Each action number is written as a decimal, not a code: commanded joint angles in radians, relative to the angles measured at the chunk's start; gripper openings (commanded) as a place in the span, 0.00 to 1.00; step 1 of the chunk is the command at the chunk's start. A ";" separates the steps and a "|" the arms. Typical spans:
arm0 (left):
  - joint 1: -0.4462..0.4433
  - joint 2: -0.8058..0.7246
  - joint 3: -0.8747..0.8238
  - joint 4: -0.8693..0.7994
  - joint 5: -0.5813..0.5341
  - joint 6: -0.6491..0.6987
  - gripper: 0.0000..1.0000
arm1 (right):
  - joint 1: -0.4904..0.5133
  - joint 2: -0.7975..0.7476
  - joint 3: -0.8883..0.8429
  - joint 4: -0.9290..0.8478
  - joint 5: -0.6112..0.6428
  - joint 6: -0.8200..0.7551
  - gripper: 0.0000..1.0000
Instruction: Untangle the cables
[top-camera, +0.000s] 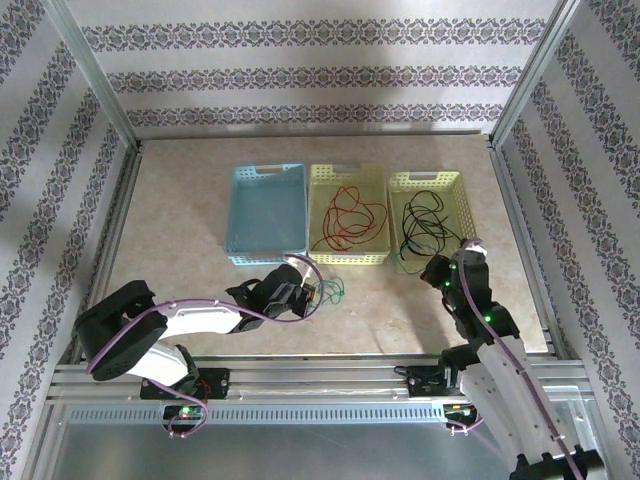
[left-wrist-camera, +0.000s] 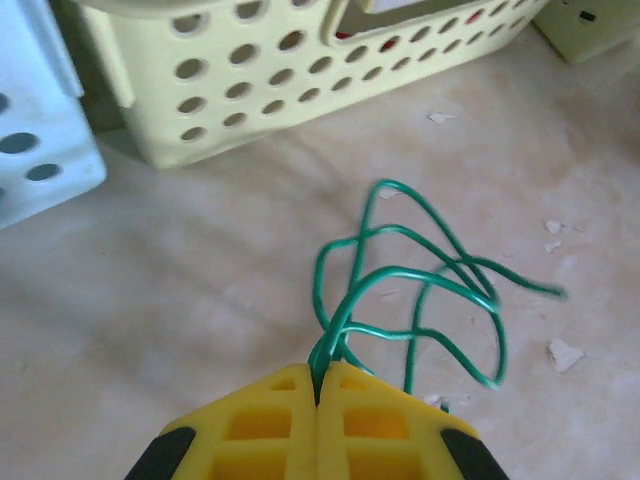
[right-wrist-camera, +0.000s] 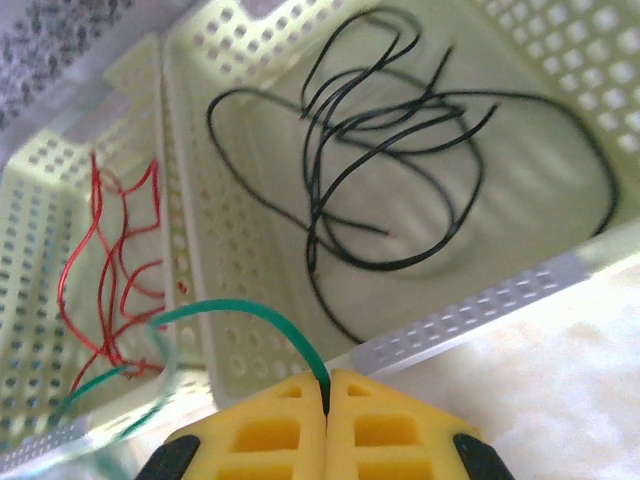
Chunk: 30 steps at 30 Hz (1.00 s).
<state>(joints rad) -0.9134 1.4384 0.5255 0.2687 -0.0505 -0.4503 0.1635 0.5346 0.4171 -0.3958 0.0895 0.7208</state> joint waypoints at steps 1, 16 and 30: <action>0.007 -0.002 -0.019 -0.066 -0.004 -0.004 0.00 | -0.039 -0.029 0.032 -0.052 0.048 0.025 0.00; 0.004 0.009 0.006 -0.030 0.113 0.043 0.00 | -0.057 0.009 0.074 0.102 -0.274 -0.061 0.00; 0.013 -0.211 0.032 -0.018 0.156 0.029 0.43 | 0.221 0.180 0.092 0.205 -0.305 -0.118 0.00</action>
<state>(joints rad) -0.9077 1.2663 0.5304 0.2668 0.0761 -0.4183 0.3336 0.6933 0.4782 -0.2337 -0.2543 0.6247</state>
